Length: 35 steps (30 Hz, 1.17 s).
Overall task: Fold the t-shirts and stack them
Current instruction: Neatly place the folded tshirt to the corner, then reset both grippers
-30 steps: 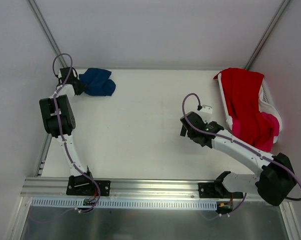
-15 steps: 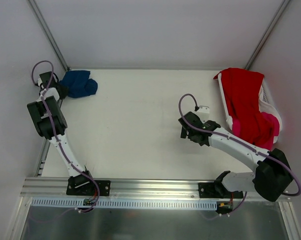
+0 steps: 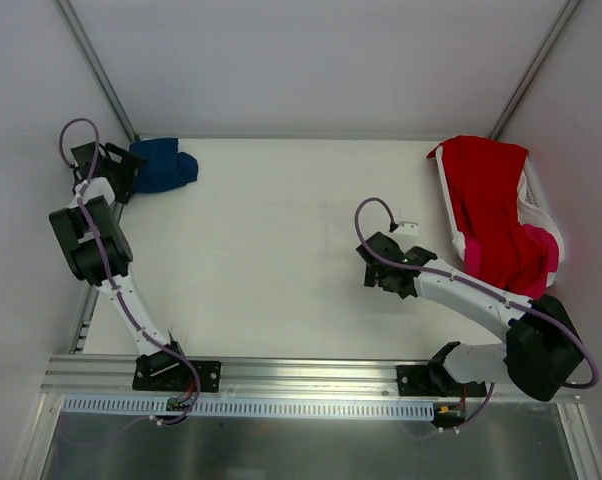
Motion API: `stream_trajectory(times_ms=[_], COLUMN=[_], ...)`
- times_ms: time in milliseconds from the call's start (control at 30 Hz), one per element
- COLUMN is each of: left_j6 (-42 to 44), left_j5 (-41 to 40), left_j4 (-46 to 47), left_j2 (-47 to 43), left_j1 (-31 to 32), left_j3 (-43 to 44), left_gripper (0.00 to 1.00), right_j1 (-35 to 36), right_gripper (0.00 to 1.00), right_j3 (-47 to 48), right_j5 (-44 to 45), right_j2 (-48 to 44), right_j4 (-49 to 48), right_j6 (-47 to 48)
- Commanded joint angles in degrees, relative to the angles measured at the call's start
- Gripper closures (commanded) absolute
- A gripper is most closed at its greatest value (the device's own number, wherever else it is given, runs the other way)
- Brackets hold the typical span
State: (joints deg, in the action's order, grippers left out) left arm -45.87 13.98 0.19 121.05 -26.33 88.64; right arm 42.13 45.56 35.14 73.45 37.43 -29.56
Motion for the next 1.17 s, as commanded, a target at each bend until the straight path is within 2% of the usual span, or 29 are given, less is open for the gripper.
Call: stream_trajectory(times_ms=[0,133,333,467,567,700,767,800,967,1133], left_j6=[-1.68,-3.26,-4.58,-2.92,1.21,7.36,9.12,12.35,17.3,21.25], left_j5=[3.25,4.65,5.36,4.92,6.67,13.87,14.06,13.97,5.91,-2.18], left_j4=[5.96,7.72,7.9,8.77,9.74,12.99,14.58,14.58,13.18,7.12], left_j2=[-12.14,-20.57,-28.14,-31.31,-31.41,-29.74,-30.44,-31.74,-38.69,-51.51], left_j1=[-1.62,-0.4,2.85,8.03,15.5,28.15,32.28,36.13,44.34,49.95], left_j3=[-2.06,-7.41,-13.57,-17.44,-19.55,-23.14,-25.79,-28.15,-36.95,-43.64], left_gripper=[0.01,0.01,0.01,0.01,0.01,0.03,0.04,0.04,0.05,0.05], right_j1=[0.85,1.81,3.31,3.49,3.4,3.31,3.13,3.13,3.66,3.66], right_gripper=[0.01,0.01,0.0,0.0,0.01,0.01,0.0,0.0,0.0,0.01], right_j3=[-1.7,-2.41,-2.06,-0.3,1.81,2.34,2.43,2.17,1.03,0.05], right_j5=[-0.07,-0.07,0.11,0.9,1.87,0.9,-0.67,-4.16,-7.27,-9.38], right_j2=[-0.68,-0.85,-1.91,-2.43,-3.22,-6.47,-8.93,-9.9,-17.26,-20.8], right_j4=[0.89,0.63,0.28,0.01,-1.73,-6.4,-9.55,-11.13,-14.39,-15.46], right_j6=[-1.9,-2.61,-2.78,-0.68,3.18,9.34,12.94,14.6,17.07,18.31])
